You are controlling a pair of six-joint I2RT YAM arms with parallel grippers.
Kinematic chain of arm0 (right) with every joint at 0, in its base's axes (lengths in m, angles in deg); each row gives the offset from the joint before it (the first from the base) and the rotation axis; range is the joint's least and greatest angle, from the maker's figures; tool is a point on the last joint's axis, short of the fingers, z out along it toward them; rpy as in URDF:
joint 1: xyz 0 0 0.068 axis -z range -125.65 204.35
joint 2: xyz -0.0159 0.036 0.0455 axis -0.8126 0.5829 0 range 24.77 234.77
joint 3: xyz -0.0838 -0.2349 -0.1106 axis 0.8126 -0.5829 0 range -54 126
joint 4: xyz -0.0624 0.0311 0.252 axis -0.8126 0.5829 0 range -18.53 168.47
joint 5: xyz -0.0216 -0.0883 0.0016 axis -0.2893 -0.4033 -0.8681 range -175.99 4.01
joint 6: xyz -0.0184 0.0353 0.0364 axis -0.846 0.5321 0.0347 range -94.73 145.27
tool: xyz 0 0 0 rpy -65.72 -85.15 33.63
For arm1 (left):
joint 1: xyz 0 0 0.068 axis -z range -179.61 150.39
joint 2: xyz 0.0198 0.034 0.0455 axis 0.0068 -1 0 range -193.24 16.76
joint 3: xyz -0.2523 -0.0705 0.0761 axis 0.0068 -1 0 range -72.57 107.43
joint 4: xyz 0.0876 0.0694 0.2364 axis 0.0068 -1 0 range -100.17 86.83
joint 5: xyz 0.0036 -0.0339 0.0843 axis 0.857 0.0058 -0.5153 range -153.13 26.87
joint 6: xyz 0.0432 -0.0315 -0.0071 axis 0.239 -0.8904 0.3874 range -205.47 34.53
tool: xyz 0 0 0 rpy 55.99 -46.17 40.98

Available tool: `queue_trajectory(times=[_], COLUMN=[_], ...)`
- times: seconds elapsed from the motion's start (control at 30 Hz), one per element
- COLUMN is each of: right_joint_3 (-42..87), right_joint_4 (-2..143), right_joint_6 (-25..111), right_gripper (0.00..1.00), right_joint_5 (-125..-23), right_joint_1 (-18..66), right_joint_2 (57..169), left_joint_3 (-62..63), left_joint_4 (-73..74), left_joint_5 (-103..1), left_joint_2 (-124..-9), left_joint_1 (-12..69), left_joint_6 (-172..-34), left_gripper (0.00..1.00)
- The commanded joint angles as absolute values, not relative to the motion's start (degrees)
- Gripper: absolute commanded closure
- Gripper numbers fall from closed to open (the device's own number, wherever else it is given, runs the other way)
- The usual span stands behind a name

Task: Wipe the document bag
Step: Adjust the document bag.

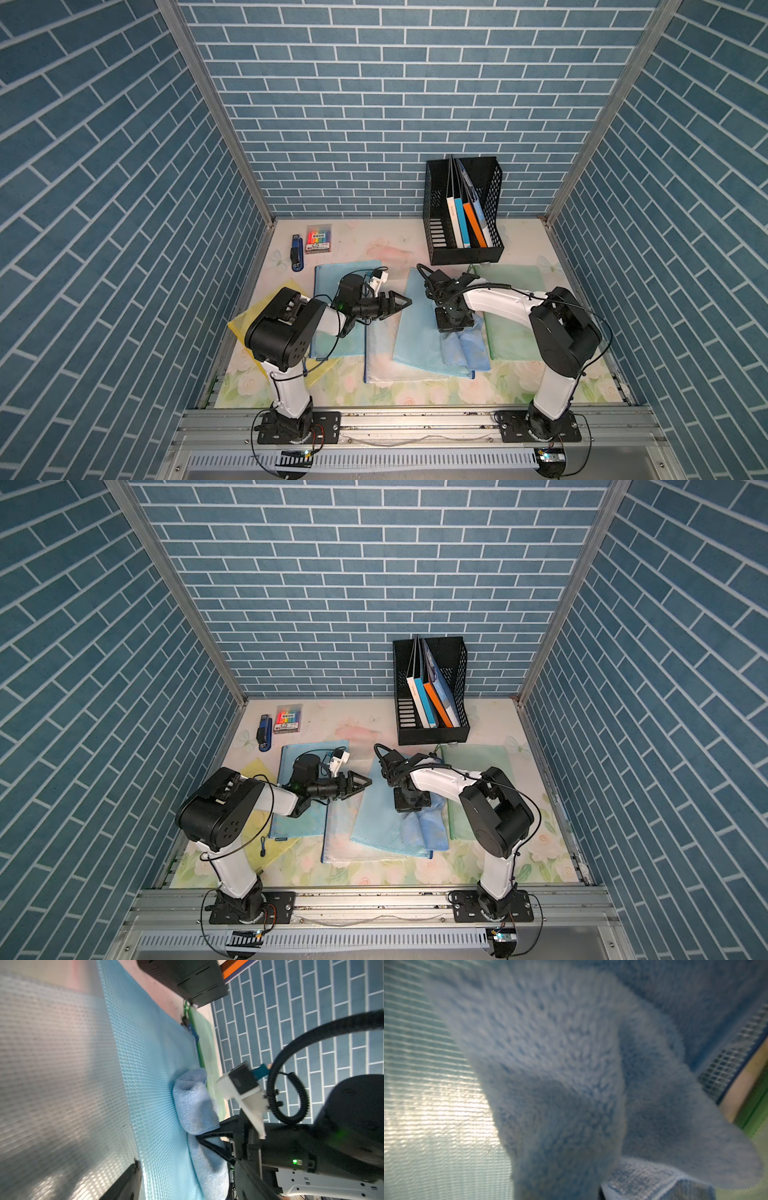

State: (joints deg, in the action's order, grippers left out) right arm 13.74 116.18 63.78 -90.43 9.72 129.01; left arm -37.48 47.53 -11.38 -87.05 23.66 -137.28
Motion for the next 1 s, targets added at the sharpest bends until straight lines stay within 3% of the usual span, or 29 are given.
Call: queue_trajectory(times=[0.0, 0.27, 0.4, 0.5, 0.97], right_joint_3=[14.0, 14.6, 14.4, 14.5, 13.6], right_joint_4=[116.3, 116.5, 116.4, 116.5, 115.2], right_joint_6=[63.9, 63.8, 63.9, 63.6, 62.4], right_gripper=[1.0, 1.0, 1.0, 1.0, 1.0], right_joint_5=[-89.8, -90.0, -90.3, -90.8, -89.7], right_joint_1=[9.3, 9.3, 9.2, 9.2, 9.4], right_joint_2=[130.4, 130.6, 129.4, 127.5, 128.2], left_joint_3=[-37.3, -36.3, -31.7, -28.8, -25.5], left_joint_4=[57.7, 53.4, 27.0, 16.0, 9.3], left_joint_5=[-10.6, -11.6, -21.7, -26.6, -28.4], left_joint_2=[-86.4, -89.1, -84.7, -83.5, -88.7], left_joint_1=[24.1, 25.5, 25.2, 25.1, 28.6], left_joint_6=[-143.2, -139.6, -123.9, -118.1, -114.7], left_gripper=[0.23, 0.23, 0.24, 0.24, 0.23])
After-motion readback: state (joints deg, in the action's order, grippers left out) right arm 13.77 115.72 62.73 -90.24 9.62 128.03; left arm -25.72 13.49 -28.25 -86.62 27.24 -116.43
